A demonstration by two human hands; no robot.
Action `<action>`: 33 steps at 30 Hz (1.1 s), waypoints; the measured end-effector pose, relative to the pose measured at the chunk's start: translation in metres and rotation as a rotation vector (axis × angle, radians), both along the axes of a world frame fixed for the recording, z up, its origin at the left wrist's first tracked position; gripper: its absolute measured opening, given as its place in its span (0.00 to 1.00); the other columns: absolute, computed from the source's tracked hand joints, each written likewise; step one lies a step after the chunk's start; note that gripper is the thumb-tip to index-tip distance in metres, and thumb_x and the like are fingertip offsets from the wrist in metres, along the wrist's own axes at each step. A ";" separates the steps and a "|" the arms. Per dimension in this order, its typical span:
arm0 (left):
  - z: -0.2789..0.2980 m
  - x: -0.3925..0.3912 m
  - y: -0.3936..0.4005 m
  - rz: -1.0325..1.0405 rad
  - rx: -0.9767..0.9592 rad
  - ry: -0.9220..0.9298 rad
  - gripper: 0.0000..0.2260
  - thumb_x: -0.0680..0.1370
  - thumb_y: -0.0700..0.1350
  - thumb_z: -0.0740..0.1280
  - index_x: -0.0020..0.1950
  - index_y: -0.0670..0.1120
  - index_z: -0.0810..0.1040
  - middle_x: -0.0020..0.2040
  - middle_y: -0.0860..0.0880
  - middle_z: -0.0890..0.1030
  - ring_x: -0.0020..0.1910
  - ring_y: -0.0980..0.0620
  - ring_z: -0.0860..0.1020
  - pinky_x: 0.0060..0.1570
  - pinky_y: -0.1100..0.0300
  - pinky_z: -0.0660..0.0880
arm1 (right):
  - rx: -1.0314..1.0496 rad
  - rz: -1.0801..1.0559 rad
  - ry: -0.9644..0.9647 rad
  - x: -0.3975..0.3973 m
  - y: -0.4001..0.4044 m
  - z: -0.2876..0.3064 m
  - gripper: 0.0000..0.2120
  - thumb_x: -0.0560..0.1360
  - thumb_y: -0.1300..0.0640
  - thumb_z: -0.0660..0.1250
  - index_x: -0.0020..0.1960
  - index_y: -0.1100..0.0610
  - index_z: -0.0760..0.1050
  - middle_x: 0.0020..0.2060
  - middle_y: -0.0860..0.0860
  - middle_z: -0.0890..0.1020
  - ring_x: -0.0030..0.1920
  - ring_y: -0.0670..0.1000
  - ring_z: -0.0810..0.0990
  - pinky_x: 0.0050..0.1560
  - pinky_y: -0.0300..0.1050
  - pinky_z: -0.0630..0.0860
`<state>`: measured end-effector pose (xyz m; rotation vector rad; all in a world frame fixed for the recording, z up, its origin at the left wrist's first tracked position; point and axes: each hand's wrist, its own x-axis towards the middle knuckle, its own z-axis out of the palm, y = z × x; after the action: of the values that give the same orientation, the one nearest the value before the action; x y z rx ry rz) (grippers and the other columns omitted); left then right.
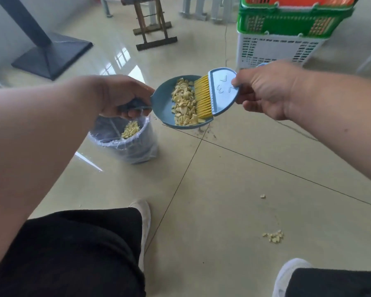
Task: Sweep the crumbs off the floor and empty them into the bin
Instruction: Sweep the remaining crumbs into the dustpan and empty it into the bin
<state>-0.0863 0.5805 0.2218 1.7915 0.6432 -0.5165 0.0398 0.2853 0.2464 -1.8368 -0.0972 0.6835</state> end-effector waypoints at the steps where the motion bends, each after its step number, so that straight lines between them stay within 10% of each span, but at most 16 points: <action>1: -0.005 -0.006 0.015 0.046 -0.013 0.002 0.23 0.64 0.46 0.76 0.56 0.39 0.85 0.39 0.43 0.78 0.22 0.54 0.69 0.22 0.66 0.65 | 0.008 0.013 0.010 0.000 0.018 -0.005 0.03 0.74 0.60 0.73 0.46 0.57 0.80 0.33 0.52 0.83 0.29 0.48 0.80 0.27 0.39 0.75; 7: -0.047 -0.043 0.093 0.347 -0.044 0.019 0.04 0.80 0.41 0.70 0.49 0.48 0.85 0.34 0.54 0.81 0.24 0.58 0.76 0.28 0.66 0.69 | 0.039 0.052 0.047 -0.004 0.131 -0.050 0.07 0.73 0.59 0.74 0.49 0.59 0.80 0.32 0.52 0.81 0.30 0.49 0.80 0.28 0.39 0.76; 19: -0.102 -0.077 0.200 0.401 0.037 0.039 0.14 0.76 0.38 0.77 0.55 0.55 0.92 0.48 0.45 0.84 0.47 0.45 0.71 0.39 0.56 0.71 | -0.006 0.054 0.068 -0.026 0.276 -0.119 0.09 0.73 0.61 0.75 0.49 0.60 0.77 0.46 0.60 0.86 0.38 0.55 0.88 0.36 0.44 0.82; 25: -0.115 -0.075 0.229 0.324 0.220 -0.016 0.08 0.75 0.46 0.80 0.51 0.58 0.92 0.37 0.48 0.80 0.36 0.47 0.70 0.34 0.55 0.71 | -0.066 0.008 -0.075 -0.036 0.303 -0.119 0.06 0.74 0.58 0.73 0.42 0.56 0.76 0.40 0.54 0.85 0.34 0.52 0.84 0.47 0.54 0.86; 33: -0.121 -0.069 0.246 0.304 0.345 0.065 0.10 0.74 0.43 0.70 0.48 0.46 0.91 0.45 0.39 0.88 0.34 0.46 0.72 0.34 0.54 0.73 | 0.071 -0.016 0.175 -0.072 0.323 -0.136 0.06 0.76 0.58 0.73 0.49 0.58 0.78 0.43 0.57 0.86 0.35 0.51 0.84 0.35 0.43 0.82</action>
<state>-0.1550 0.8262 0.1009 1.9531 1.0813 -0.2678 -0.0323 0.6085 0.1099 -1.7007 0.0085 0.8157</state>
